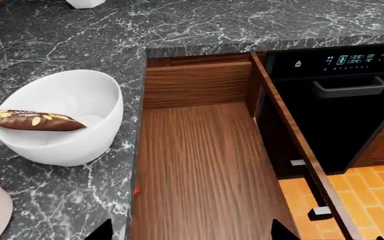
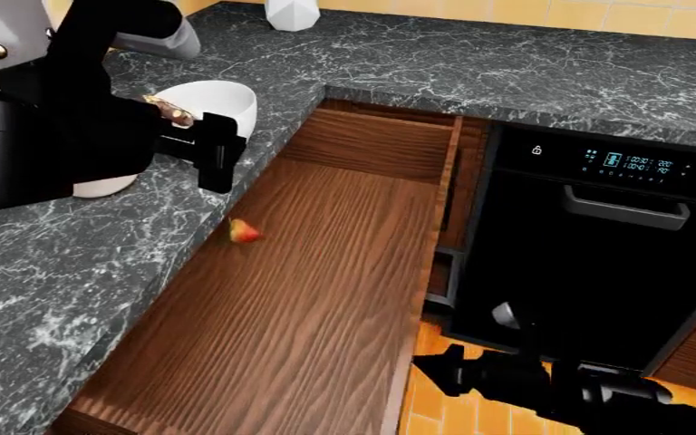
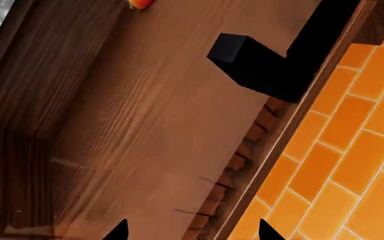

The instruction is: Place the bar in the bowl and close the drawer.

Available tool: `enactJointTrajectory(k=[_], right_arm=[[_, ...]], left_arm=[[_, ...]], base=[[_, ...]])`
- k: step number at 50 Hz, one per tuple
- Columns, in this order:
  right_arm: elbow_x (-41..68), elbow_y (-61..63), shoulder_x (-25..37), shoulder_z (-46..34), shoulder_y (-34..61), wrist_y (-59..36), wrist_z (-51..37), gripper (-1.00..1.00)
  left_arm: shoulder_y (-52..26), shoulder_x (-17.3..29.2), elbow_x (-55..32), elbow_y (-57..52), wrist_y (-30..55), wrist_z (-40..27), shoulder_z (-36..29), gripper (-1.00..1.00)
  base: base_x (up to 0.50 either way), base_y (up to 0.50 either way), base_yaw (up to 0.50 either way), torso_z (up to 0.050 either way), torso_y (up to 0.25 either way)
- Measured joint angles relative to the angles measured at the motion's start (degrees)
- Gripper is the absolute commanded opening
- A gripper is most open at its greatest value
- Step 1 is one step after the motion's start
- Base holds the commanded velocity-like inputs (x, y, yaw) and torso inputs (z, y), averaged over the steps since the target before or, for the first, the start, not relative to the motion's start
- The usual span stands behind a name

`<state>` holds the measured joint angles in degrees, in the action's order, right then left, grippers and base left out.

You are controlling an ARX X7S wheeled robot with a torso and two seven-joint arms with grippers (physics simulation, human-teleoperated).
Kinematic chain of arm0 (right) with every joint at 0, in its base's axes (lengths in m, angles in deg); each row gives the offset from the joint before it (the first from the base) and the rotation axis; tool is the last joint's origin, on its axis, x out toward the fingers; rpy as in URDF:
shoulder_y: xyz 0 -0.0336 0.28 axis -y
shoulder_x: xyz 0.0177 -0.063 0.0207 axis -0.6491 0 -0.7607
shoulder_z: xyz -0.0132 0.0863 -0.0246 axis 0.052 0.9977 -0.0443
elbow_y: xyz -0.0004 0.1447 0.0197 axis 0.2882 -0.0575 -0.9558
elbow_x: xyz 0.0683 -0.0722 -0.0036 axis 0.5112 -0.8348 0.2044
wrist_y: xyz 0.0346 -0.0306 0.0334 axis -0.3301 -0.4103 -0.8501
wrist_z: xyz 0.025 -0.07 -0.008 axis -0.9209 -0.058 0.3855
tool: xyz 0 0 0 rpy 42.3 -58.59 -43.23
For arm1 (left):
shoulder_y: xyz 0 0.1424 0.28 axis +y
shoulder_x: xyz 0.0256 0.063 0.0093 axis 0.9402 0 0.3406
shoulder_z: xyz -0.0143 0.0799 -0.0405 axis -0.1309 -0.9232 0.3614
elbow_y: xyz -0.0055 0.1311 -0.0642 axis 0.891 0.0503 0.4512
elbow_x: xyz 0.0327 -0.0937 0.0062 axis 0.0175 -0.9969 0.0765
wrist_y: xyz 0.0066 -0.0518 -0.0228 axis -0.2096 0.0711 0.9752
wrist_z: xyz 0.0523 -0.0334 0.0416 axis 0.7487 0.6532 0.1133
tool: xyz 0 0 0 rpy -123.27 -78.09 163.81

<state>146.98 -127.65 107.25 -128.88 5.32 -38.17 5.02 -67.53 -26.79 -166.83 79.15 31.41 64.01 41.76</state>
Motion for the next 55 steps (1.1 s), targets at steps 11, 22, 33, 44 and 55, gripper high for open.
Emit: enactJointTrajectory(k=[11, 22, 33, 44, 55], right_arm=[[-0.5, -2.0, -6.1, -2.7, 3.3, -2.8, -0.9, 1.0], [4.8, -2.0, -11.4, -8.5, 6.2, -5.3, -1.5, 1.0], [16.2, -1.8, -16.4, -19.4, 9.3, -6.0, -6.6, 1.0], [8.5, 1.9, -18.5, -9.1, 10.1, -6.2, -16.7, 1.0], [3.1, 5.1, -19.3, -3.2, 10.1, -5.5, -22.5, 1.0]], left_arm=[[-0.1, 0.0, -0.1, -0.1, -0.1, -0.1, -0.2, 1.0], [-0.3, -0.2, 0.1, -0.2, -0.3, -0.4, -0.5, 1.0], [-0.5, -0.4, 0.7, 0.2, -0.5, 0.3, -1.0, 1.0], [-0.4, -0.5, 2.2, 1.1, -1.2, 2.0, -1.6, 1.0], [0.0, -0.5, 4.0, 2.2, -2.2, 4.3, -2.4, 1.0]], base=[[0.0, 0.0, 0.0, 0.0, 0.002], [0.0, 0.0, 0.0, 0.0, 0.001], [0.0, 0.0, 0.0, 0.0, 0.001], [0.0, 0.0, 0.0, 0.0, 0.0], [0.0, 0.0, 0.0, 0.0, 0.001]])
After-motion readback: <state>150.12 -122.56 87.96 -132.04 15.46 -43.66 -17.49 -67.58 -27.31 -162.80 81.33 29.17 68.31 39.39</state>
